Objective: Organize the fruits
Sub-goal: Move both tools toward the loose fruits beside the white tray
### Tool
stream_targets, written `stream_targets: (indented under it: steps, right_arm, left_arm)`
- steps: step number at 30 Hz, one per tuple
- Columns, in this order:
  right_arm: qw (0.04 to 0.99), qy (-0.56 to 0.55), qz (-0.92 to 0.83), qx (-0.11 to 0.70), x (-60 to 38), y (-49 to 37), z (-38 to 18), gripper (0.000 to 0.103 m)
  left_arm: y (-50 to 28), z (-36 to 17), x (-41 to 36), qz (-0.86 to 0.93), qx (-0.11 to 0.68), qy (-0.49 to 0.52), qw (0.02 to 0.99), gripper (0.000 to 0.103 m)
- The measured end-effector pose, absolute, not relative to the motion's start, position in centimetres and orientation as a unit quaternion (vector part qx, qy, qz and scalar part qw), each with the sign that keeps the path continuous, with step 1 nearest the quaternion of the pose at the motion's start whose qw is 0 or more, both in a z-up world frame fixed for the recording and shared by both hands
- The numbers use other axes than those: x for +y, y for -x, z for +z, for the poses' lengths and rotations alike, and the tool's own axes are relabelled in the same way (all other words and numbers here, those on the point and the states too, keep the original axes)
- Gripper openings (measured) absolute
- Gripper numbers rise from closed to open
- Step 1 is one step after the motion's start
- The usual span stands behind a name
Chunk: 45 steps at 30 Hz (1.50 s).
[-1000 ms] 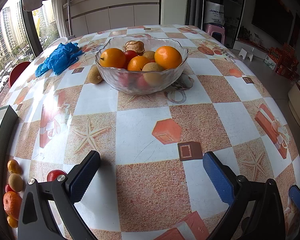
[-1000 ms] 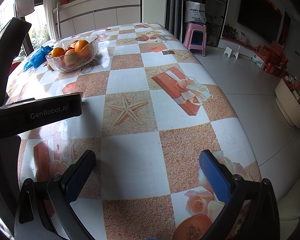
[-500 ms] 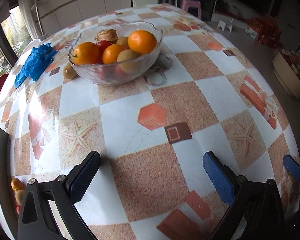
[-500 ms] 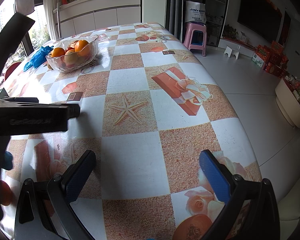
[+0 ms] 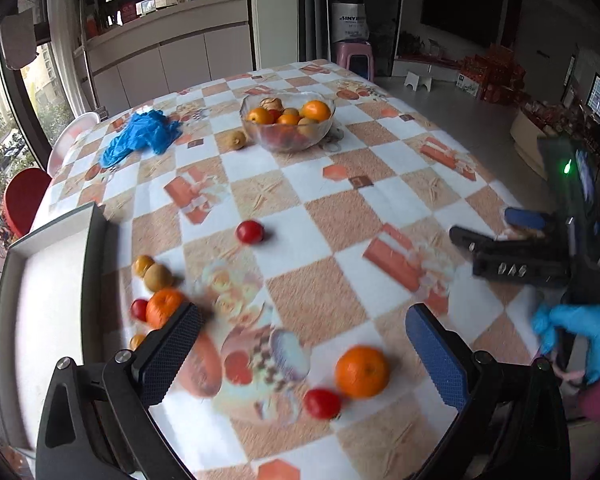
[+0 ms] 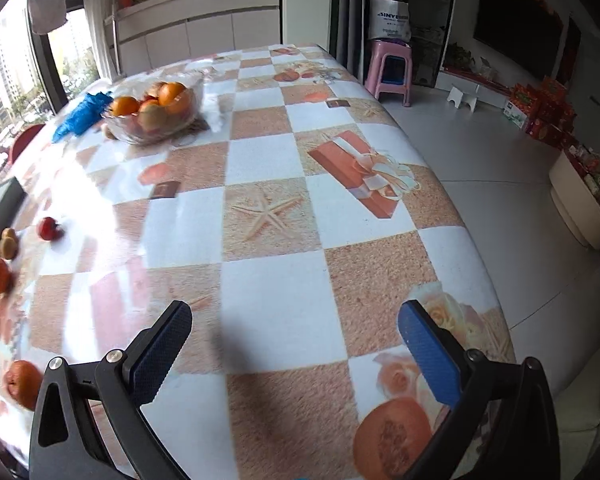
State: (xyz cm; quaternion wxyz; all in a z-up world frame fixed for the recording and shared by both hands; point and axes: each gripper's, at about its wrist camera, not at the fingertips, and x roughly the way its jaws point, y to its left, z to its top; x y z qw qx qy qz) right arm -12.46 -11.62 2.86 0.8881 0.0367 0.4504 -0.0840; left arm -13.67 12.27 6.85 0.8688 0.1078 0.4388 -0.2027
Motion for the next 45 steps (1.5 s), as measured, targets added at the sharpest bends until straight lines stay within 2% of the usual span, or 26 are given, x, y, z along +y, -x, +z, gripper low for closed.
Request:
stream_targets:
  steps: [4, 9, 16, 21, 26, 29, 30, 36, 40, 45]
  right_arm:
    - [0.899, -0.033, -0.029, 0.436, -8.4, 15.0, 4.8, 0.103]
    - [0.892, -0.015, 0.018, 0.452, -4.6, 16.4, 4.6, 0.103]
    - [0.882, -0.015, 0.056, 0.468, -2.0, 17.4, 4.2, 0.103]
    - [0.877, -0.015, 0.075, 0.475, -0.3, 17.0, 4.4, 0.103]
    - [0.868, -0.005, 0.092, 0.489, 1.9, 15.6, 3.5, 0.103]
    - [0.861, -0.001, 0.097, 0.499, 3.1, 14.8, 2.5, 0.095]
    - [0.859, -0.001, 0.1, 0.502, 3.3, 14.6, 2.2, 0.086]
    - [0.859, -0.028, 0.11, 0.5, 3.1, 14.5, 2.5, 0.071]
    - [0.858, -0.043, 0.114, 0.5, 1.6, 15.3, 2.6, 0.071]
    - [0.857, 0.003, 0.134, 0.497, 2.4, 16.7, 2.4, 0.071]
  left_arm:
    - [16.2, 3.9, 14.2, -0.196, 0.463, -0.11, 0.857, 0.103]
    - [16.3, 0.5, 14.4, -0.179, 0.497, -0.107, 0.842, 0.103]
    - [16.8, 0.1, 15.3, -0.175, 0.469, -0.083, 0.862, 0.103]
    - [16.4, 0.6, 15.8, -0.166, 0.498, -0.093, 0.846, 0.103]
    - [18.0, 1.7, 18.1, -0.132, 0.474, -0.106, 0.864, 0.103]
    - [18.6, 2.1, 19.0, -0.125, 0.464, -0.113, 0.869, 0.103]
    - [18.7, 2.2, 19.2, -0.122, 0.462, -0.115, 0.871, 0.103]
    - [18.6, 2.5, 19.3, -0.125, 0.46, -0.107, 0.872, 0.103]
    - [18.7, 2.4, 19.6, -0.124, 0.459, -0.105, 0.873, 0.103]
    - [18.6, 2.3, 20.3, -0.121, 0.463, -0.091, 0.873, 0.103]
